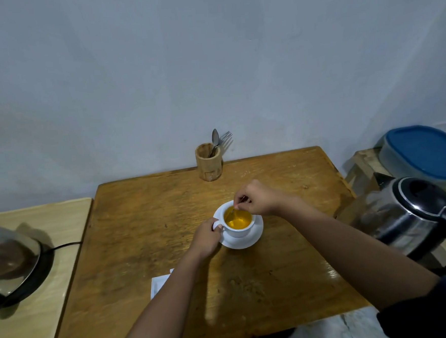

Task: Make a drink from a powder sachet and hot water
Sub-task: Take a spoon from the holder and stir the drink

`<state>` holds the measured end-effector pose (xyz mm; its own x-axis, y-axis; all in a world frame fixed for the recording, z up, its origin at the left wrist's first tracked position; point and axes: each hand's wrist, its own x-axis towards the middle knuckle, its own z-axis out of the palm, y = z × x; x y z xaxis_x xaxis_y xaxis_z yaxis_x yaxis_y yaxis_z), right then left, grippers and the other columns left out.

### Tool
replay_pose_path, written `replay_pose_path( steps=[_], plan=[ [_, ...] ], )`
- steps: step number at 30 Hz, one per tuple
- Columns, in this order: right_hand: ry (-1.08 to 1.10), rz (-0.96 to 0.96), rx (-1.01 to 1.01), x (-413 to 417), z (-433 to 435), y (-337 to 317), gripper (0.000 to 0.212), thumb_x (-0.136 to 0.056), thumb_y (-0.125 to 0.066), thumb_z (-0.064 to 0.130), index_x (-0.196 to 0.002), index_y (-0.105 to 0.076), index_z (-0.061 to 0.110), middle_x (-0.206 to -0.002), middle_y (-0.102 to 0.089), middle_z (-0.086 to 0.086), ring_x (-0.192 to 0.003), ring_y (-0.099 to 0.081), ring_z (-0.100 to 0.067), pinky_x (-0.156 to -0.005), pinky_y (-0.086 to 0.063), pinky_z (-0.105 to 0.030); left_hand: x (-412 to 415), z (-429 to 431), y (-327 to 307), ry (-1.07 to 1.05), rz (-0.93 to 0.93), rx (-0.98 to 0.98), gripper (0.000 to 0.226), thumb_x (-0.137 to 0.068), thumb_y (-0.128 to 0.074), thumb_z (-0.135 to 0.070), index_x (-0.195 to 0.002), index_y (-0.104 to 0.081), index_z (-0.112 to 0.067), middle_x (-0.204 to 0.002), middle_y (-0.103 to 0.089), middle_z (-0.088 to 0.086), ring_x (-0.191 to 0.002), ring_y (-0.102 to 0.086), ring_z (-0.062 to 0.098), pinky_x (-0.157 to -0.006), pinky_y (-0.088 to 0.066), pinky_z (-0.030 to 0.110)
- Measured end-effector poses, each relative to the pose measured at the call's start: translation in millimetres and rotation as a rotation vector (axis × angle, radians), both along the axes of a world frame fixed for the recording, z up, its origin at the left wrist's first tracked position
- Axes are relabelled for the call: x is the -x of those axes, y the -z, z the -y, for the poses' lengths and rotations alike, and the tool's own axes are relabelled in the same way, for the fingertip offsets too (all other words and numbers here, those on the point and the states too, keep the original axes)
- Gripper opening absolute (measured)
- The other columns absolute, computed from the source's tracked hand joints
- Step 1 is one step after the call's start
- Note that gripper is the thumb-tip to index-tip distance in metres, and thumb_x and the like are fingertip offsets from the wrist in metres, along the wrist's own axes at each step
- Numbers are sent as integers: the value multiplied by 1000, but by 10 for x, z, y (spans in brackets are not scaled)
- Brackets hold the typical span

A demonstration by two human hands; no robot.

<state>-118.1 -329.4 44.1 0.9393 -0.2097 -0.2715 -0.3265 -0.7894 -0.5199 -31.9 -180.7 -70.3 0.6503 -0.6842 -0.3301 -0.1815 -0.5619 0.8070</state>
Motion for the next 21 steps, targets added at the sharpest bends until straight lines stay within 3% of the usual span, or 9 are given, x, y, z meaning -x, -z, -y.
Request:
replay_pose_path(
  steps=[5, 10, 16, 21],
  plan=[
    [-228, -113, 127, -41, -9, -12, 14, -89, -52, 7, -94, -65, 3, -101, -66, -18, -92, -61, -32, -84, -51, -49, 20, 9, -3, -4, 35, -33, 30, -94, -44, -20, -119, -57, -9, -120, -61, 13, -107, -56, 29, -88, -44, 37],
    [-299, -150, 179, -79, -31, -58, 15, -88, -49, 2, -86, -63, -4, -93, -64, -25, -86, -59, -38, -70, -44, -39, 41, 12, -8, -2, 64, -73, 34, -95, -43, -23, -123, -54, -8, -124, -60, 14, -111, -55, 30, -92, -44, 38],
    [-278, -173, 176, -85, -35, -166, 17, -89, -50, 6, -89, -65, -1, -84, -64, -17, -69, -48, -19, -56, -33, -28, 79, 15, -9, -15, 127, -76, 33, -95, -43, -22, -123, -54, -8, -124, -59, 14, -111, -54, 30, -93, -43, 37],
    [-71, -139, 15, -89, 35, -178, 15, -90, -54, 11, -88, -68, 4, -80, -68, -11, -64, -54, -14, -56, -40, -22, 110, 28, -13, -41, 137, -62, 30, -95, -43, -19, -120, -55, -6, -121, -59, 15, -108, -54, 28, -87, -41, 32]
  ],
)
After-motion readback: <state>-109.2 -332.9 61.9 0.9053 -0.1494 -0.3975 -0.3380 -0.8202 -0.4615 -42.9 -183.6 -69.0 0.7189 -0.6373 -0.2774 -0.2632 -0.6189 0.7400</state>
